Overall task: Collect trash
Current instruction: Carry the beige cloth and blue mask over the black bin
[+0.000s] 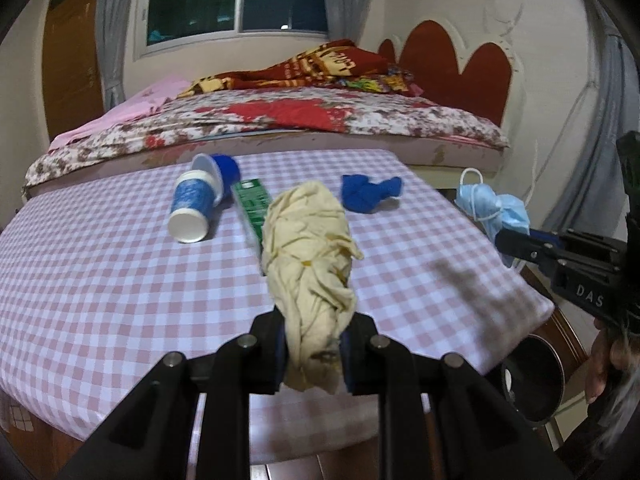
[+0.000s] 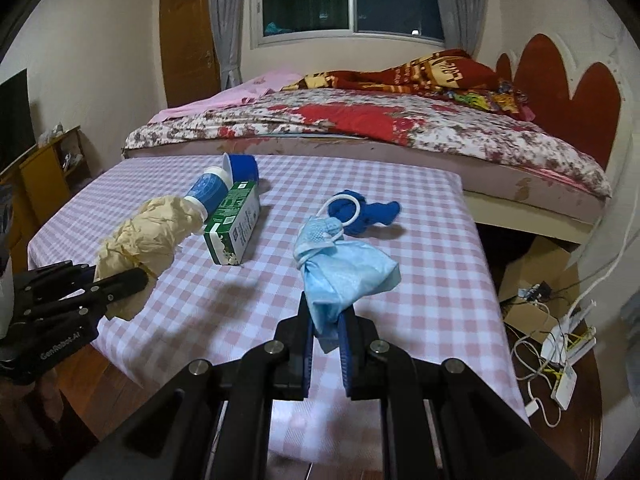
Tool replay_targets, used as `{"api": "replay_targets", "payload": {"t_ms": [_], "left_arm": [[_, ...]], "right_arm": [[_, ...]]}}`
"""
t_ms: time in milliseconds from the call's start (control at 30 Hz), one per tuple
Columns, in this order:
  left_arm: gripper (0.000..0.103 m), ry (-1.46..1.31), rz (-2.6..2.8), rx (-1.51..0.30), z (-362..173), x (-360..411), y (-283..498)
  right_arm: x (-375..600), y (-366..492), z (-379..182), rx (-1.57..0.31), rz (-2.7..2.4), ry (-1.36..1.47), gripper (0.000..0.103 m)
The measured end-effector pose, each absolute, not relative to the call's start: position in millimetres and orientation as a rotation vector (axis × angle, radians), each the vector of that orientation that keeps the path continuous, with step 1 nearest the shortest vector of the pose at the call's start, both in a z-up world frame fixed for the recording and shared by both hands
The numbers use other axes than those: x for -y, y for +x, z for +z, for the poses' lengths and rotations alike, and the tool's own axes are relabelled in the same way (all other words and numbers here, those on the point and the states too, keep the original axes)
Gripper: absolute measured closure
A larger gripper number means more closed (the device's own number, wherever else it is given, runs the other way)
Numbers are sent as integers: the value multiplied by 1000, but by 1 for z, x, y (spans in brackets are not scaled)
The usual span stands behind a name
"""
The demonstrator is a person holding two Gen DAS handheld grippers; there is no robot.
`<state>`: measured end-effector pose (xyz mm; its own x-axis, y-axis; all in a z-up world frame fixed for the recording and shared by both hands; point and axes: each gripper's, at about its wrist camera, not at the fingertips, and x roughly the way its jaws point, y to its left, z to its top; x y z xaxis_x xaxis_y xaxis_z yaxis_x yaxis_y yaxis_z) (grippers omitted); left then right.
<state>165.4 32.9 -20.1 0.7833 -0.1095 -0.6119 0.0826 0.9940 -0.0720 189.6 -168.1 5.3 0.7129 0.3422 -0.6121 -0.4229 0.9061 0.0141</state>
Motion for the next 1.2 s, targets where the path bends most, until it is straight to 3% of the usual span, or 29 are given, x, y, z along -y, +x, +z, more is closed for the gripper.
{"api": "replay_targets", "payload": {"t_ms": [667,1200], "left_arm": [[81,74,-361,-674,-20,94,148],[81,175,-657,-771,-56,246,117]], "right_arm": [[298,138,-1,-664,204,-28,91],[439,76,-47,-758,-44,80,91]]}}
